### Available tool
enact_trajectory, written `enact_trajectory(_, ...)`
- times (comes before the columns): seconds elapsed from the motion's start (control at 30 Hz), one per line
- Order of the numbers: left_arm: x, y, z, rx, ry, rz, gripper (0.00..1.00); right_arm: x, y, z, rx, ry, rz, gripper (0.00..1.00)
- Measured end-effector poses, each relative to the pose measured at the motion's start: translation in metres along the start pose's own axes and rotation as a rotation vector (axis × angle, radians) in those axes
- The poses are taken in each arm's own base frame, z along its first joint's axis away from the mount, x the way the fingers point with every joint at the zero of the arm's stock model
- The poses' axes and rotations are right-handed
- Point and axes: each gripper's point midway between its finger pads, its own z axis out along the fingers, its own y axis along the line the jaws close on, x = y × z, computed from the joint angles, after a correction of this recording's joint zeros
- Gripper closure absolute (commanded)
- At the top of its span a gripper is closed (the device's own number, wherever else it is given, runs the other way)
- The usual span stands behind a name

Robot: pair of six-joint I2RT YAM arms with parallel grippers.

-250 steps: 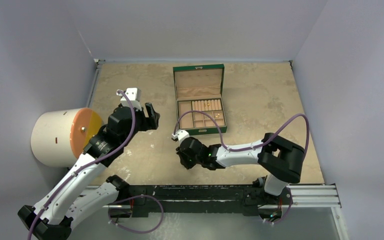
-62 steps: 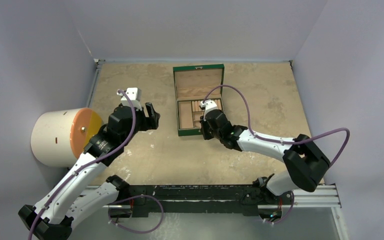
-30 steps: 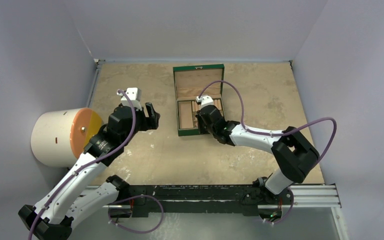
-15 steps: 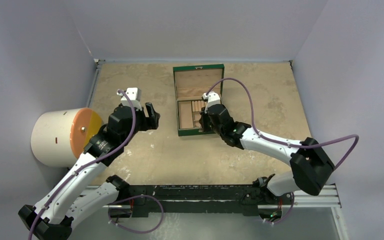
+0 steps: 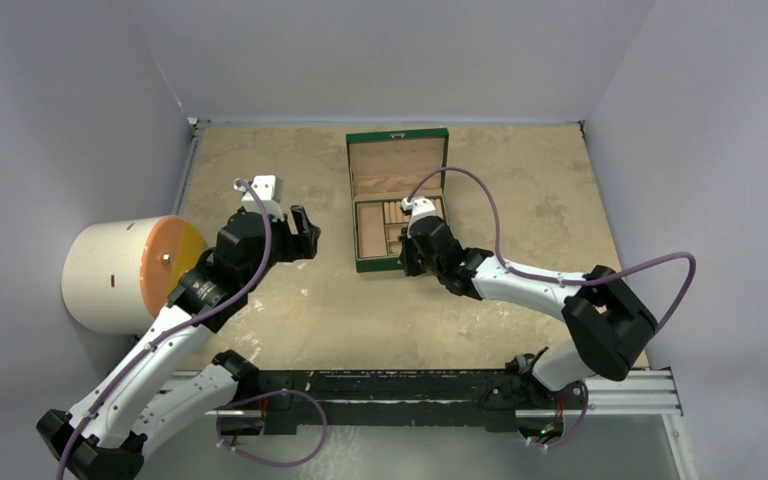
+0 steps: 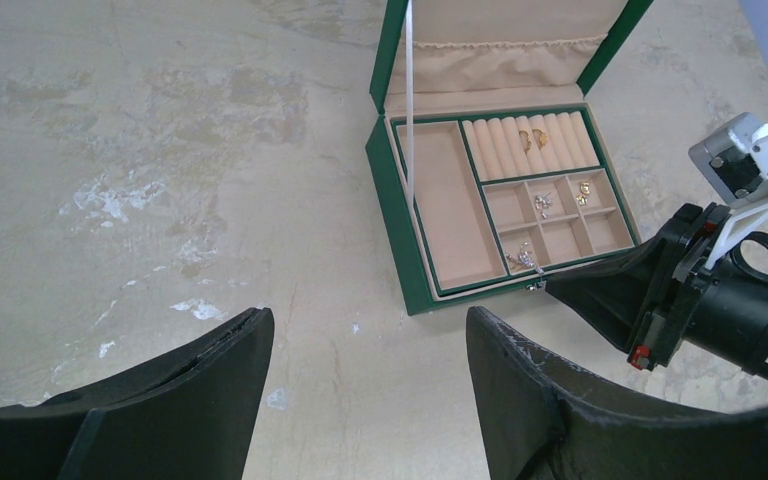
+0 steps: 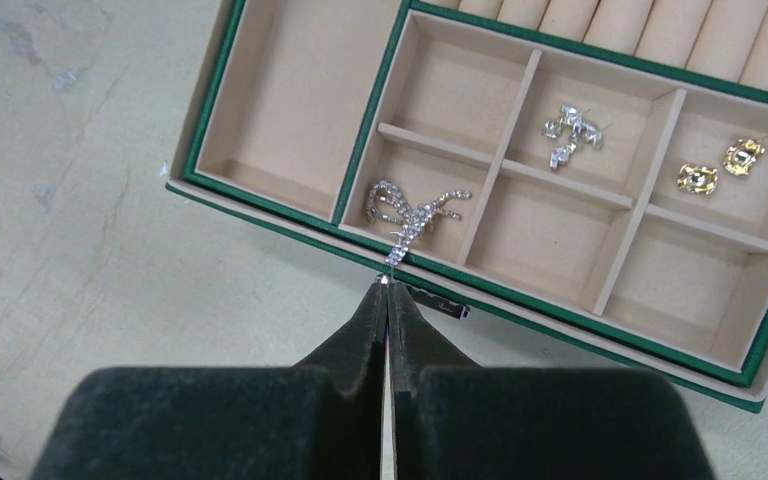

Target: Organize the mixed jewelry

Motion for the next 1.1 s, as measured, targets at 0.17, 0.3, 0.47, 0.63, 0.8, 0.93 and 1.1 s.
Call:
enact_trajectory(0.17,0.000,0.000,0.000,0.000,0.000,0.000,0.30,0.005,-0.002,0.004,0.007,0.015,-0.002,1.00)
enact_trajectory(0.3,0.000,0.000,0.000,0.000,0.000,0.000,0.30,0.005,-0.002,0.005,0.010,0.016,-0.003,1.00)
enact_trajectory(0.47,0.000,0.000,0.000,0.000,0.000,0.000,0.30,0.005,-0.001,0.008,0.013,0.017,-0.004,1.00)
enact_trajectory(0.63,0.000,0.000,0.000,0.000,0.000,0.000,0.30,0.002,-0.001,0.013,0.020,0.013,-0.004,1.00)
enact_trajectory(0.8,0.000,0.000,0.000,0.000,0.000,0.000,0.30,0.000,-0.001,0.014,0.029,0.010,-0.004,1.00)
enact_trajectory(0.93,0.000,0.000,0.000,0.000,0.000,0.000,0.30,-0.001,-0.002,0.014,0.032,0.008,-0.004,1.00)
enact_trajectory(1.1,0.000,0.000,0.000,0.000,0.000,0.000,0.30,-0.001,-0.002,0.014,0.033,0.009,-0.005,1.00)
